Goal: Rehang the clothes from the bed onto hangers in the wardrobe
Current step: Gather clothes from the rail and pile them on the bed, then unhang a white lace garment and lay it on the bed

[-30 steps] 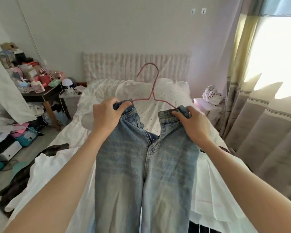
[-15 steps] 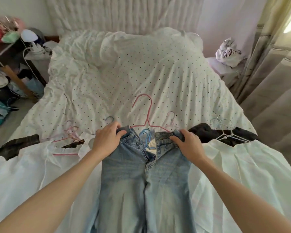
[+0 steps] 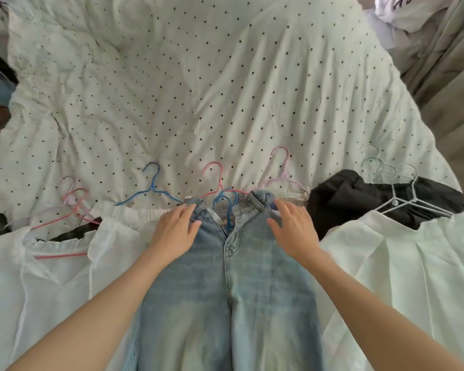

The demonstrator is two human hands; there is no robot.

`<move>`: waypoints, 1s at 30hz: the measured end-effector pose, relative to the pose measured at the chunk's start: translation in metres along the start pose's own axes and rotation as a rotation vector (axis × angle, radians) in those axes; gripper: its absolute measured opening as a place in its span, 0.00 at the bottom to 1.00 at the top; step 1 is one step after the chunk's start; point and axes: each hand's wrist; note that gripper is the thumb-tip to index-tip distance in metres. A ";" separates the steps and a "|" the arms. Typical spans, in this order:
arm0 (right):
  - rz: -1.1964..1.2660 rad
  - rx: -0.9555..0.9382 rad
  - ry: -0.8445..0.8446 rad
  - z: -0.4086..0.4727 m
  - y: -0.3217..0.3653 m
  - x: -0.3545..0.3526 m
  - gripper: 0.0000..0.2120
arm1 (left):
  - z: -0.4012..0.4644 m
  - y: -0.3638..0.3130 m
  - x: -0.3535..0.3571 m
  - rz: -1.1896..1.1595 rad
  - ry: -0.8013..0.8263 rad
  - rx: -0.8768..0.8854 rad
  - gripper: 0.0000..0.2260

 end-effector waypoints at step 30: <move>-0.008 0.634 -0.216 -0.516 -0.087 -0.039 0.33 | -0.325 -0.240 0.046 0.040 0.024 0.807 0.24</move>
Point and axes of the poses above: each hand's wrist, its own z-axis towards the middle knuckle, its own x-axis out of the palm, y = z × x, and after that the axes turned 3 degrees about x, right-handed
